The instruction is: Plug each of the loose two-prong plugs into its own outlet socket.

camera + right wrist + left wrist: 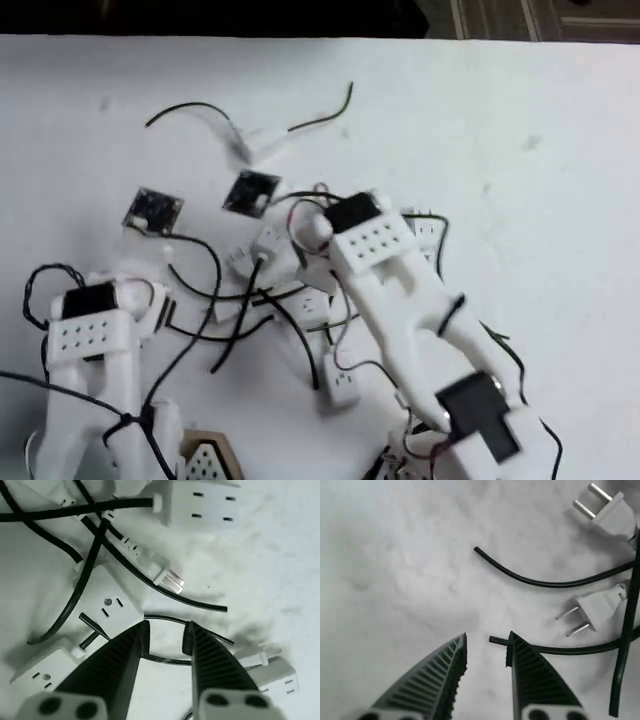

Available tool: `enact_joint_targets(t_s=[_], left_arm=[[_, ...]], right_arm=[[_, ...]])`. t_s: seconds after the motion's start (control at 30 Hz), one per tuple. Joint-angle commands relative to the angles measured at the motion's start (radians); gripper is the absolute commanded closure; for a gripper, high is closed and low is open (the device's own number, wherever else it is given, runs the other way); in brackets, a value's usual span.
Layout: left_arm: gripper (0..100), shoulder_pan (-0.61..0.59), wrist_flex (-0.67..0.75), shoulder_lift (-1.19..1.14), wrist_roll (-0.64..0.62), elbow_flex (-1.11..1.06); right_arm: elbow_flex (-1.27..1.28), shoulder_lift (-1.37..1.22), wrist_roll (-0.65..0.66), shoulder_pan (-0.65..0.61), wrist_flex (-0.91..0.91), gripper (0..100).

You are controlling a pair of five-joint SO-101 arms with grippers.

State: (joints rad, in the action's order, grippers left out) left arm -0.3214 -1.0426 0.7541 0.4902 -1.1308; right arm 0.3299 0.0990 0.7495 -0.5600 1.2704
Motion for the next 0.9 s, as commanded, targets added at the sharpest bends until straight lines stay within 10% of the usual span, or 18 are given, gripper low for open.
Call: enact_joint_targets(t_s=[0.0, 0.87], left_arm=[[85, -0.010, 0.074, 0.028, 0.012, -0.055], [85, -0.012, 0.072, 0.025, 0.009, -0.064]], right_arm=[[-0.086, -0.045, 0.092, -0.025, 0.007, 88.2], [-0.132, -0.371, 0.241, -0.099, -0.180, 88.3]])
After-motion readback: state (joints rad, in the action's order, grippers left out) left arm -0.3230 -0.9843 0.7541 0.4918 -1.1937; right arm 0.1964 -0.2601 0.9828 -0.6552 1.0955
